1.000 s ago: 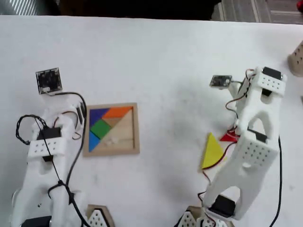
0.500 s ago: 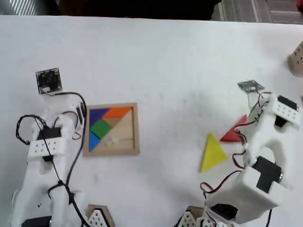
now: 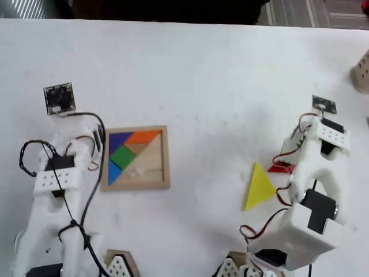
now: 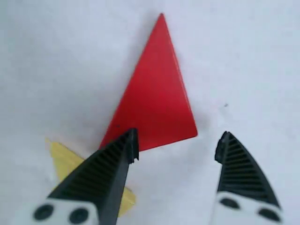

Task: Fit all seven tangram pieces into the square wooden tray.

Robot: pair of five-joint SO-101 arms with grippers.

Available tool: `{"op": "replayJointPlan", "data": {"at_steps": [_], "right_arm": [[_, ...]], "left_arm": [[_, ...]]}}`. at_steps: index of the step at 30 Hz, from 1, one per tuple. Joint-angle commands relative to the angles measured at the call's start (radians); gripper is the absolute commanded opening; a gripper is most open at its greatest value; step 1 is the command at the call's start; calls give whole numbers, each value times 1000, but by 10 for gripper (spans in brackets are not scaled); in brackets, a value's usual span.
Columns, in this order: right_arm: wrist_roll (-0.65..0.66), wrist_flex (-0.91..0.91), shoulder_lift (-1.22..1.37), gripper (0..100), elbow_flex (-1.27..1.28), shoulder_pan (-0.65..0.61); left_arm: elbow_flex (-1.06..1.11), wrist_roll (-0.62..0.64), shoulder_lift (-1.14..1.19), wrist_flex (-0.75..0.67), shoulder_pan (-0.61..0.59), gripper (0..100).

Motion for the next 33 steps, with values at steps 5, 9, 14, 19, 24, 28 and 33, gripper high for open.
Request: {"op": "replayJointPlan", "data": {"at_steps": [5, 9, 14, 19, 24, 28, 33], "right_arm": [[-222, -7, -107, 265, -46, -31], [-381, -12, -94, 265, -40, -33], [-437, -56, -31, 265, -46, -22], [-436, -96, 24, 265, -46, -8], [-434, -120, 73, 265, -64, -5], [-425, -99, 139, 265, -120, -5], [-384, 1, 208, 265, -221, -15]], "left_arm": [[-6, -9, 1, -6, -5, 158], [-6, -23, 1, -5, 12, 158], [-6, -52, 1, -5, 12, 157], [-5, -52, 1, -5, 13, 155], [8, -55, 1, -5, 25, 155], [8, -57, 1, -5, 28, 155], [9, -57, 1, -5, 28, 155]]}}
